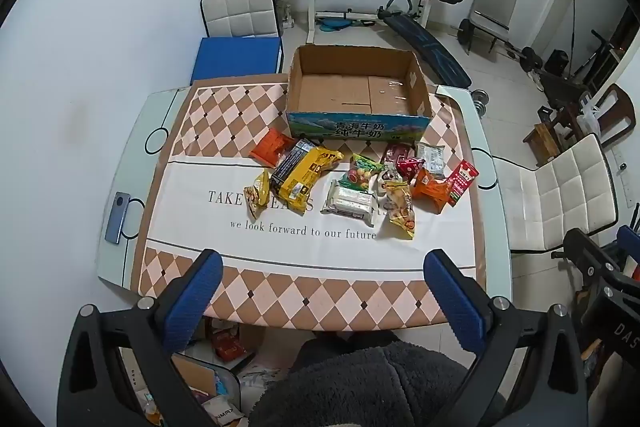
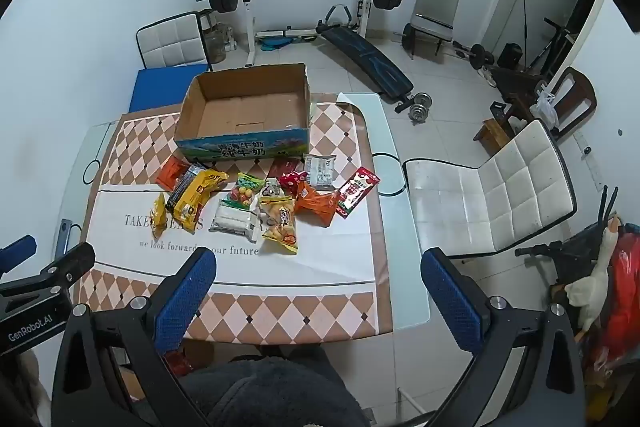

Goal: Organize snacks

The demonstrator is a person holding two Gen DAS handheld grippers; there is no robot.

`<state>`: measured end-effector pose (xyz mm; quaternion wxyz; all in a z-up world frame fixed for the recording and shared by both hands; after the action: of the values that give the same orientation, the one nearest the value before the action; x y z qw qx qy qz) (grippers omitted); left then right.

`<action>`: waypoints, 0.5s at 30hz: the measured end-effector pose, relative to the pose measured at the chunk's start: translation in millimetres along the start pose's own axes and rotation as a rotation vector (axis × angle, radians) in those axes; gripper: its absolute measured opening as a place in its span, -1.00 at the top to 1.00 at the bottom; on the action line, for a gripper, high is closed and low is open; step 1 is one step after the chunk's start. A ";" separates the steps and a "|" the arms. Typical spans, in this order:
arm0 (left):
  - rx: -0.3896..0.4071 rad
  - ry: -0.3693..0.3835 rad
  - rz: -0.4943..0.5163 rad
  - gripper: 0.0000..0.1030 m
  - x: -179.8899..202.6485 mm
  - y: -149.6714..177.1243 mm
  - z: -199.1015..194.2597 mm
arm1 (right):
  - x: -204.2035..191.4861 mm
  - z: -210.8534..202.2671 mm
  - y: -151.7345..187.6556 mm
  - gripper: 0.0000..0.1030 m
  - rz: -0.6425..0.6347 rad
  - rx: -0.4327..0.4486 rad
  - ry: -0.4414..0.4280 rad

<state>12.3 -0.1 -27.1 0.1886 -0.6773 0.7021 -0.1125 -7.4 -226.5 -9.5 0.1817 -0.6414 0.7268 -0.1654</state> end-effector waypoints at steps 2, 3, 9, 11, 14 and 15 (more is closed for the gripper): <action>0.005 -0.003 0.001 -1.00 0.0 0.0 -0.4 | -0.8 -0.4 -0.1 -1.00 0.004 0.000 -0.007; 0.007 -0.003 0.000 -1.00 0.0 -0.1 -0.8 | -1.1 -0.8 -0.3 -1.00 0.002 0.000 -0.008; 0.015 0.001 -0.004 -1.00 7.1 -1.3 -3.3 | -3.2 -3.4 -2.3 -1.00 -0.015 -0.003 -0.008; 0.015 0.006 -0.007 -1.00 5.2 -4.9 -3.2 | -5.8 -5.3 -11.7 -1.00 -0.009 0.002 -0.014; 0.020 0.013 -0.009 -1.00 0.7 -3.2 -7.6 | -9.7 -5.7 -6.8 -1.00 -0.016 0.011 -0.012; 0.019 0.015 -0.009 -1.00 0.4 -3.9 -7.7 | -10.7 -5.6 -7.4 -1.00 -0.017 0.010 -0.009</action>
<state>12.6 -1.5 -18.6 0.1893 -0.6778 0.6994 -0.1248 -2.4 -216.8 -0.6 0.1865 -0.6475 0.7196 -0.1678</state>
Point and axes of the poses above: each gripper's, at about its wrist camera, not at the fingertips, and z roughly the way its jaws point, x to its right, y to its underside, the point moved 3 cm from there along z, roughly the way its jaws point, and after that the axes turned 6 degrees about -y, right-handed, at the moved point
